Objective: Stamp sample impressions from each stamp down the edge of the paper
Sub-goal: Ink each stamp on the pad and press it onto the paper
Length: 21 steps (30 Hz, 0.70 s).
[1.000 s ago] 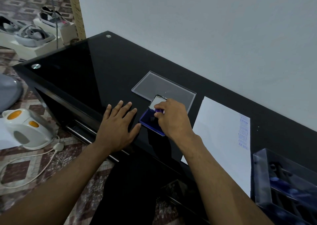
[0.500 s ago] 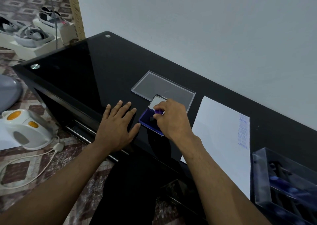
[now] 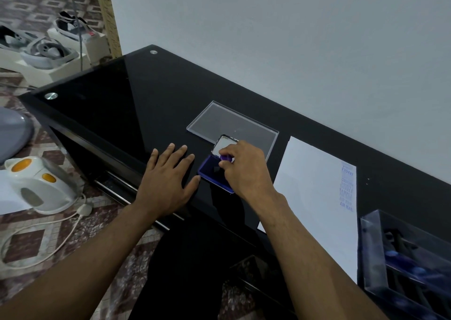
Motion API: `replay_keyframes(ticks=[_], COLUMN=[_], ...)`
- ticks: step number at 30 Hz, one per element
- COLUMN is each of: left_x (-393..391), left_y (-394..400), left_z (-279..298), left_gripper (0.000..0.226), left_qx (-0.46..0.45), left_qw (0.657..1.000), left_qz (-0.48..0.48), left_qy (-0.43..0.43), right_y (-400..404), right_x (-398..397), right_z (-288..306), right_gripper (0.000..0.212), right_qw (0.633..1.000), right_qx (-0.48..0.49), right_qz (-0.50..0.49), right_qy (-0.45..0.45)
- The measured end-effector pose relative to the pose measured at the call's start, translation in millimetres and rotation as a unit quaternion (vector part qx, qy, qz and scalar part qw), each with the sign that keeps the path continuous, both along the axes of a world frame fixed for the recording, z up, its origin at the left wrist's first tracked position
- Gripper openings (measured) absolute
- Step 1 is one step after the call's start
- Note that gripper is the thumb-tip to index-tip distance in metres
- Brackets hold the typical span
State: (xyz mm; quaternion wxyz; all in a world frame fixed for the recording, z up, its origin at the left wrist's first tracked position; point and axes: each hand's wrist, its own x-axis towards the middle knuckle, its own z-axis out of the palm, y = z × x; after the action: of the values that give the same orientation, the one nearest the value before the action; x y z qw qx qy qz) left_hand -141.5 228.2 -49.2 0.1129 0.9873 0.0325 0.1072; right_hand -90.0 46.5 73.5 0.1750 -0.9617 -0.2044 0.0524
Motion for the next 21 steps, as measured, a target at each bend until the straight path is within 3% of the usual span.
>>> replay_keyframes(ticks=[5, 9, 13, 21], left_x=[1.2, 7.4, 20.8, 47.1], left_y=[-2.5, -18.8, -53.1, -148.1], left_z=[12.9, 26.8, 39.0, 54.0], left_gripper=[0.083, 0.074, 0.072, 0.064], left_qx=[-0.035, -0.060, -0.060, -0.081], left_qw=[0.999, 0.998, 0.996, 0.981], left_qz=[-0.003, -0.028, -0.070, -0.174], left_qy=[0.021, -0.010, -0.015, -0.006], right_y=[-6.0, -24.6, -64.3, -155.5], right_x=[-3.3, -7.9, -9.3, -18.3], right_z=[-4.6, -8.1, -2.3, -1.5], right_gripper=[0.036, 0.035, 0.025, 0.029], right_qw=[0.998, 0.985, 0.985, 0.968], right_qx=[0.056, 0.149, 0.125, 0.138], right_qz=[-0.027, -0.075, -0.099, -0.196], right_qy=[0.000, -0.036, -0.071, -0.074])
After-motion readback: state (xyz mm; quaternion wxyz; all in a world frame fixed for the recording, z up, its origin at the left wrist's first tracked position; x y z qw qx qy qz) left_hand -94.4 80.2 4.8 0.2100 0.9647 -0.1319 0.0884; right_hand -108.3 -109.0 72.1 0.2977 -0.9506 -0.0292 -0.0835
